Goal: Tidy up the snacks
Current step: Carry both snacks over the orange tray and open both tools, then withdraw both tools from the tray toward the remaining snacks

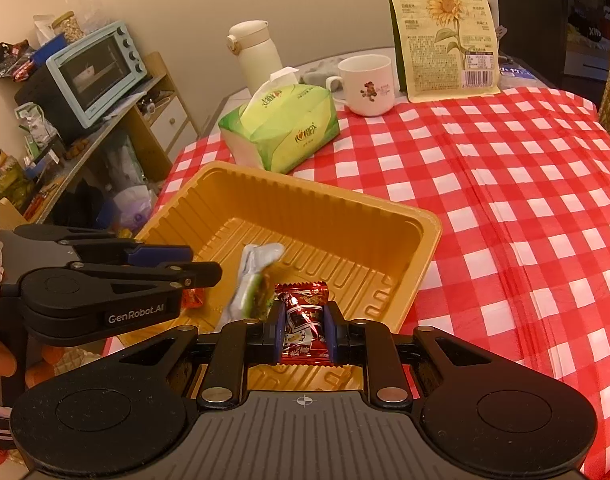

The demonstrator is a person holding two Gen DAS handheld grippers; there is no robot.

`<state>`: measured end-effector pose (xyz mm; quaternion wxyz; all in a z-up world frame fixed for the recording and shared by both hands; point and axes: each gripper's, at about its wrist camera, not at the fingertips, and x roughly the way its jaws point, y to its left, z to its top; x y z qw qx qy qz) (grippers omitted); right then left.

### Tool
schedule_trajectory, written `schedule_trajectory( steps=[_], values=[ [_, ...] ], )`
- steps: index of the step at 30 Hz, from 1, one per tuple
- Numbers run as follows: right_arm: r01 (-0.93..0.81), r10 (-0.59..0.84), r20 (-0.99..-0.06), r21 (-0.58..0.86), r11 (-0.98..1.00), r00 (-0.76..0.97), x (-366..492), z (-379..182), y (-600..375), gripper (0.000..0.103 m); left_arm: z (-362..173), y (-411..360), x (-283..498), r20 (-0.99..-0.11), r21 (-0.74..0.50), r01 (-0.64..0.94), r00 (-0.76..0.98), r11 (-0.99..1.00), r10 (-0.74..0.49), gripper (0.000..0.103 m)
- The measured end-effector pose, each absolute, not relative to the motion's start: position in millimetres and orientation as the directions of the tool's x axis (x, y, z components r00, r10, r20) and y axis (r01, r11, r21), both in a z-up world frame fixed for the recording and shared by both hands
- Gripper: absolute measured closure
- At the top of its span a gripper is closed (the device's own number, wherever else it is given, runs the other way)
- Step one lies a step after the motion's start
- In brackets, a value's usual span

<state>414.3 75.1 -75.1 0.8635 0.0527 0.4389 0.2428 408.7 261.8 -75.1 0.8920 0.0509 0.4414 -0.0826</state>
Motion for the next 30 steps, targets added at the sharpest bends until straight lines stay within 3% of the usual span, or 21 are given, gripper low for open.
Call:
schedule_trajectory(
  steps=[12, 14, 16, 17, 19, 21, 30],
  values=[
    [-0.354, 0.457, -0.719, 0.303, 0.884, 0.524, 421.8, -77.2, 78.5, 0.082, -72.0, 273.1, 400.7, -0.792, 0.005, 0.167, 0.603, 0.986, -0.098, 0.067],
    [-0.352, 0.458, -0.724, 0.308, 0.884, 0.516, 423.2, -78.3, 79.1, 0.082, -71.6, 274.1, 398.9, -0.792, 0.002, 0.161, 0.602, 0.987, -0.097, 0.060],
    [-0.356, 0.458, -0.728, 0.306, 0.883, 0.511, 423.0, -78.6, 79.2, 0.080, -71.2, 275.0, 396.5, -0.794, 0.003, 0.149, 0.602, 0.989, -0.089, 0.043],
    [-0.360, 0.460, -0.728, 0.306, 0.881, 0.509, 421.5, -78.6, 78.8, 0.078, -70.5, 275.3, 394.7, -0.792, 0.003, 0.146, 0.604, 0.989, -0.087, 0.042],
    [-0.368, 0.469, -0.726, 0.312, 0.876, 0.503, 417.3, -78.3, 77.2, 0.059, -69.6, 276.3, 391.5, -0.792, -0.001, 0.140, 0.604, 0.990, -0.087, 0.040],
    [-0.370, 0.484, -0.712, 0.326, 0.870, 0.509, 410.3, -76.7, 73.2, 0.046, -68.4, 277.2, 387.5, -0.791, -0.006, 0.132, 0.606, 0.991, -0.086, 0.035],
    [-0.395, 0.519, -0.696, 0.352, 0.849, 0.496, 384.1, -66.6, 58.6, 0.036, -54.5, 277.3, 361.9, -0.772, 0.005, 0.088, 0.633, 0.996, -0.052, 0.014]
  ],
)
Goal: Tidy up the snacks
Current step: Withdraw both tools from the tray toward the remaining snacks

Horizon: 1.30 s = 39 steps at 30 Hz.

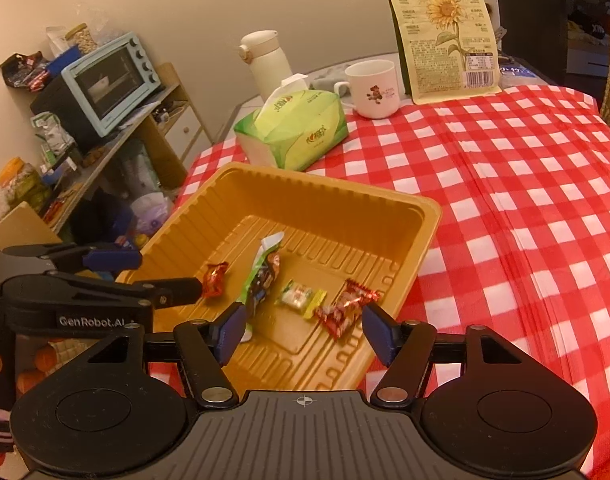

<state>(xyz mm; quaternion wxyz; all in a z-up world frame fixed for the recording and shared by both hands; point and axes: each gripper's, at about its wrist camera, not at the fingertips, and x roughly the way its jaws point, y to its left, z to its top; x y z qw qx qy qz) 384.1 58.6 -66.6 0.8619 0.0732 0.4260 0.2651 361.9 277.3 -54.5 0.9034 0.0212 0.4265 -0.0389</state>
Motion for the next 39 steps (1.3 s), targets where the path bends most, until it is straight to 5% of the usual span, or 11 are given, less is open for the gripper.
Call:
schedule_trajectory(
  steps=[12, 39],
  values=[
    [-0.418, 0.541, -0.662, 0.356, 0.836, 0.519, 337.6, -45.0, 25.8, 0.029, -26.2, 261.1, 309.7, -0.736, 0.005, 0.036, 0.677, 0.999, -0.020, 0.003],
    [-0.401, 0.515, -0.685, 0.337, 0.852, 0.516, 224.1, -42.0, -100.8, 0.028, -22.0, 145.3, 183.3, -0.752, -0.074, 0.050, 0.653, 0.996, -0.089, 0.003]
  ],
)
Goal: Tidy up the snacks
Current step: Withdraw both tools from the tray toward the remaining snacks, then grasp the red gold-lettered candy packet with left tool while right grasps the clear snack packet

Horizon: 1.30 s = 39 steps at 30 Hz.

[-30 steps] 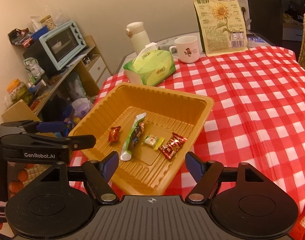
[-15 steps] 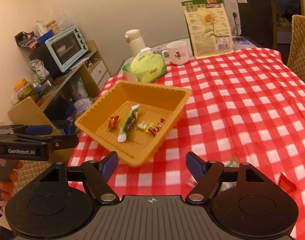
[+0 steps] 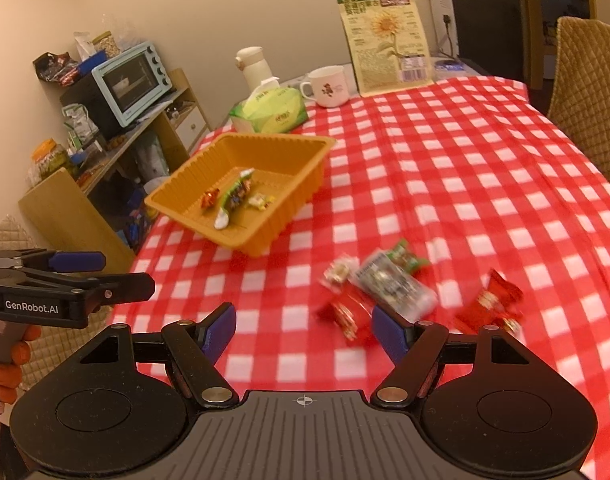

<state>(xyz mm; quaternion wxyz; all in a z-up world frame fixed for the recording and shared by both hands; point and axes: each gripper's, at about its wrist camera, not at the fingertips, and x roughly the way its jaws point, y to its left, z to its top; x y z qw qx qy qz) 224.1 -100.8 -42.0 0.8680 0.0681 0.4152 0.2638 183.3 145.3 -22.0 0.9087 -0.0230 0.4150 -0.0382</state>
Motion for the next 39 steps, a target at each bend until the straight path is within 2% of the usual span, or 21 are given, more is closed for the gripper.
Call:
schedule_trajectory(
  steps=[18, 39],
  values=[
    [-0.345, 0.438, -0.731, 0.289, 0.893, 0.522, 199.3, -67.7, -168.4, 0.028, -45.1, 66.4, 161.2, -0.775, -0.089, 0.117, 0.616, 0.989, -0.142, 0.006],
    [-0.275, 0.399, -0.754, 0.295, 0.915, 0.522, 231.6, -92.4, -196.4, 0.028, -80.0, 23.6, 205.3, -0.802, -0.097, 0.164, 0.571, 0.982, -0.174, 0.014]
  ],
)
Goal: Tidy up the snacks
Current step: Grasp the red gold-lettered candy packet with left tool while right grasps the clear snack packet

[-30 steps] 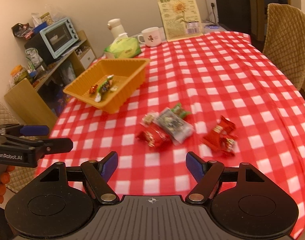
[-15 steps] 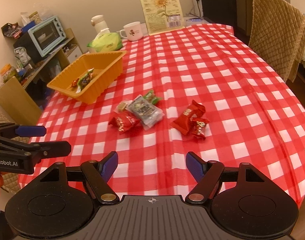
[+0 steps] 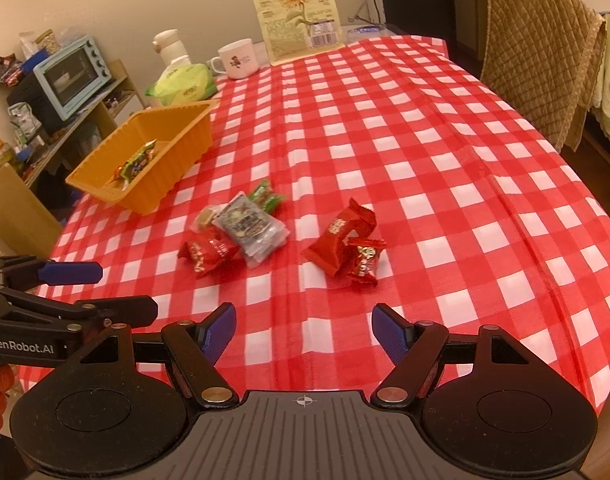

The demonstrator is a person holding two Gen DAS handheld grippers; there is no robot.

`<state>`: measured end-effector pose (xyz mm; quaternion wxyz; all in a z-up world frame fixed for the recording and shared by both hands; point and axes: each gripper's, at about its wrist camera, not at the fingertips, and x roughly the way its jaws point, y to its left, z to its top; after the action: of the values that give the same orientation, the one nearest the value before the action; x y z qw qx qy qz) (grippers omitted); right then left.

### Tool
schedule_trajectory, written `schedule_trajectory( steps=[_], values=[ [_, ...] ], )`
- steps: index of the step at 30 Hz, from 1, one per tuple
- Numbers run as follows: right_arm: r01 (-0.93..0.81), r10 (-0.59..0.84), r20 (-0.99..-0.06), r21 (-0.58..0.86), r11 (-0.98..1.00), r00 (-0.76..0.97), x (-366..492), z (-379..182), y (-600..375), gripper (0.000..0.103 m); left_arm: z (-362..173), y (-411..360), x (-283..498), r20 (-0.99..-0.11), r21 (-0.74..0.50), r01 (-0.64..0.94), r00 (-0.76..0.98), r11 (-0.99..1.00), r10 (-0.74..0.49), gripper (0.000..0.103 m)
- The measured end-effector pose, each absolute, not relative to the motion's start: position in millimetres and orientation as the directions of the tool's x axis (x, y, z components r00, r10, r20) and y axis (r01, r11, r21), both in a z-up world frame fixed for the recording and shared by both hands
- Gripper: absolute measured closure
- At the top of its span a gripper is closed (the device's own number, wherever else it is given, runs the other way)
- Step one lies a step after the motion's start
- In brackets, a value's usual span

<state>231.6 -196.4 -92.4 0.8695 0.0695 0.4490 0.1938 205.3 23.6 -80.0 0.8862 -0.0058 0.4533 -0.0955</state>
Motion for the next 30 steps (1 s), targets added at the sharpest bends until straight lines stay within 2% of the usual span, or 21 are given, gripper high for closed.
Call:
schedule_trajectory(
  steps=[13, 23, 30],
  values=[
    [-0.256, 0.394, -0.765, 0.303, 0.918, 0.510, 256.1, -100.4, -195.7, 0.028, -98.9, 21.7, 246.5, -0.820, -0.127, 0.122, 0.546, 0.984, -0.173, 0.025],
    [-0.245, 0.388, -0.773, 0.303, 0.921, 0.502, 267.2, -104.4, -196.2, 0.028, -111.9, 15.5, 269.4, -0.829, -0.135, 0.126, 0.530, 0.983, -0.181, 0.027],
    [-0.237, 0.385, -0.779, 0.305, 0.922, 0.495, 271.7, -108.0, -196.3, 0.028, -119.8, 25.1, 285.0, -0.841, -0.145, 0.070, 0.517, 0.987, -0.160, 0.034]
  ],
)
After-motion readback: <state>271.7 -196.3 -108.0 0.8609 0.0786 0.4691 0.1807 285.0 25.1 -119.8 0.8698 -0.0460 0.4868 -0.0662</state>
